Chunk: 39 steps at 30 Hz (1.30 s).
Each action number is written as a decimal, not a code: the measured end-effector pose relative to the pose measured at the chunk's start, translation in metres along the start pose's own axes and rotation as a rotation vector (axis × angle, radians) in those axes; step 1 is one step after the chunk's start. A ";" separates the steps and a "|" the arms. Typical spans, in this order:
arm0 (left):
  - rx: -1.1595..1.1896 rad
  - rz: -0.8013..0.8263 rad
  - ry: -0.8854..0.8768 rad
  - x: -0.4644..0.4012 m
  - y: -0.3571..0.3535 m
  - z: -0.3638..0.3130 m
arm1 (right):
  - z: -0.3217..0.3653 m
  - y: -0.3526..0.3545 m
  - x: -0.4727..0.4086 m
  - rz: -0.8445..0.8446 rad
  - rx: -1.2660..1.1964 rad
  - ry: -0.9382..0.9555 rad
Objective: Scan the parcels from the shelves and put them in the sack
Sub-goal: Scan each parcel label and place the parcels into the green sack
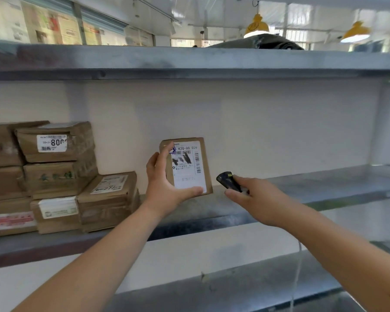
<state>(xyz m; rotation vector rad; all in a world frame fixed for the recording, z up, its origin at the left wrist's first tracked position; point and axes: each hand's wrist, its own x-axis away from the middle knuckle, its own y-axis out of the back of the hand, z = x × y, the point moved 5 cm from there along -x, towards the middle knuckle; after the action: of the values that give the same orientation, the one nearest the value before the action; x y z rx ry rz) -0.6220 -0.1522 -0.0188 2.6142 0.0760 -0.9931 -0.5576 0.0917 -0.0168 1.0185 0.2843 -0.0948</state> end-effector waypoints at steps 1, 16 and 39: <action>-0.021 -0.002 -0.006 0.000 -0.004 0.003 | -0.004 0.000 0.004 0.018 -0.019 -0.012; -0.218 0.020 -0.088 -0.001 -0.033 0.026 | -0.007 -0.005 0.045 0.247 0.222 0.038; 0.367 0.392 0.015 0.089 -0.037 -0.011 | -0.031 -0.035 0.150 -0.017 0.070 -0.463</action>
<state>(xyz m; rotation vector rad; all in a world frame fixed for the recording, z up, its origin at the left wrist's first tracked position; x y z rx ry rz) -0.5547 -0.1203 -0.0802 2.7950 -0.6483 -0.9113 -0.4269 0.1081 -0.1025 1.0330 -0.1333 -0.3517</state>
